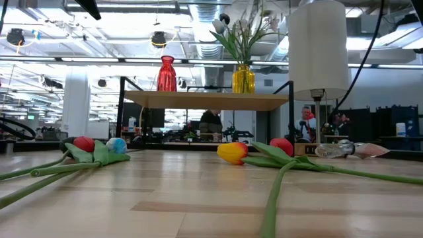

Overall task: Pick and place flowers into a vace then onto a shelf
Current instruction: Put the left yellow tulip into the yellow flower vase

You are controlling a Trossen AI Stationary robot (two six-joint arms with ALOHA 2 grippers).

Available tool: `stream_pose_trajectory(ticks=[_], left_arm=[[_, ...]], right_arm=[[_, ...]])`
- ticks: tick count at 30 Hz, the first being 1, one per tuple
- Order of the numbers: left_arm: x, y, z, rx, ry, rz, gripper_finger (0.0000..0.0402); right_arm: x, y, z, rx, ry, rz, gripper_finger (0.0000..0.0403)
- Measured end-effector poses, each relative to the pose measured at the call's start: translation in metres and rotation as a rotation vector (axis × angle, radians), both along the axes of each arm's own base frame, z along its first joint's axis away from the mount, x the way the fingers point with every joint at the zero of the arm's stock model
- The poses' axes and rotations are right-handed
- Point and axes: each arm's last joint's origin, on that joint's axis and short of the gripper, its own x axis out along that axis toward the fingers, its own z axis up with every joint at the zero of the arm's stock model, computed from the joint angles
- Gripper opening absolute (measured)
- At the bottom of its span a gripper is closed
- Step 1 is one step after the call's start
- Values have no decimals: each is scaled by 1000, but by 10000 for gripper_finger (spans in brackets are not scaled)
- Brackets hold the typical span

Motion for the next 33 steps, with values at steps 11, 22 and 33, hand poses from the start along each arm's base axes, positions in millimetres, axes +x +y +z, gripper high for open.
stream_pose_trajectory(ticks=[11,22,33], left_arm=[[0,0,0,0,0,1,158],[0,0,0,-7,-7,8,158],[0,0,0,-7,-7,8,158]], right_arm=[[21,9,-71,36,-63,35,0],[27,-22,-102,33,-84,-8,0],[34,-30,-124,56,-71,-5,0]])
